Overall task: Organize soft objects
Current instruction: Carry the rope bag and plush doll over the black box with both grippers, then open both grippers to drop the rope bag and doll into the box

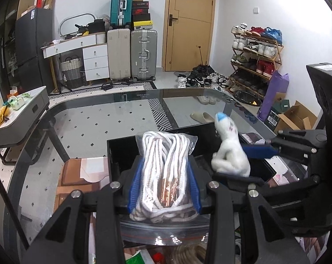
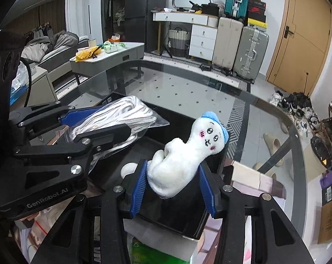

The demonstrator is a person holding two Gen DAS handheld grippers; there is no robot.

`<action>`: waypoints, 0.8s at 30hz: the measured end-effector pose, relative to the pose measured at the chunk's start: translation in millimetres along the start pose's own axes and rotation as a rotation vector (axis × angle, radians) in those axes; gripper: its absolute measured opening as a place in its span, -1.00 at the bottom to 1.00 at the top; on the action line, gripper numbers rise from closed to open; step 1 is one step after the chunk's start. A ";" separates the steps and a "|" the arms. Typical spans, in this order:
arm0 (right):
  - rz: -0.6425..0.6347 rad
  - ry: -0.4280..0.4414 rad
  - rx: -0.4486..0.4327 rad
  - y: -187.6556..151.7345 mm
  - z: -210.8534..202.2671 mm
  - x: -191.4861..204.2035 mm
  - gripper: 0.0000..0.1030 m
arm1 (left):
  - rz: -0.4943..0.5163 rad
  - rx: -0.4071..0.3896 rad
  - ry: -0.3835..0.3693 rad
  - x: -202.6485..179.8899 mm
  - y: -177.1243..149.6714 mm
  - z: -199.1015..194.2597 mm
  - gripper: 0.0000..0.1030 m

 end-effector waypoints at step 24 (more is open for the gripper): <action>0.022 -0.071 -0.112 -13.0 -48.7 -9.9 0.60 | -0.046 0.029 -0.072 -4.0 -10.8 -23.8 0.51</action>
Point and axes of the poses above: each gripper's, at about its wrist camera, not at the fingertips, and z roughly the way its jaws point, x to its left, y to its top, the point moved 10 cm from there along z, roughly the way its jaws point, and after that the axes turned 10 degrees about z, right-handed, at the moved point
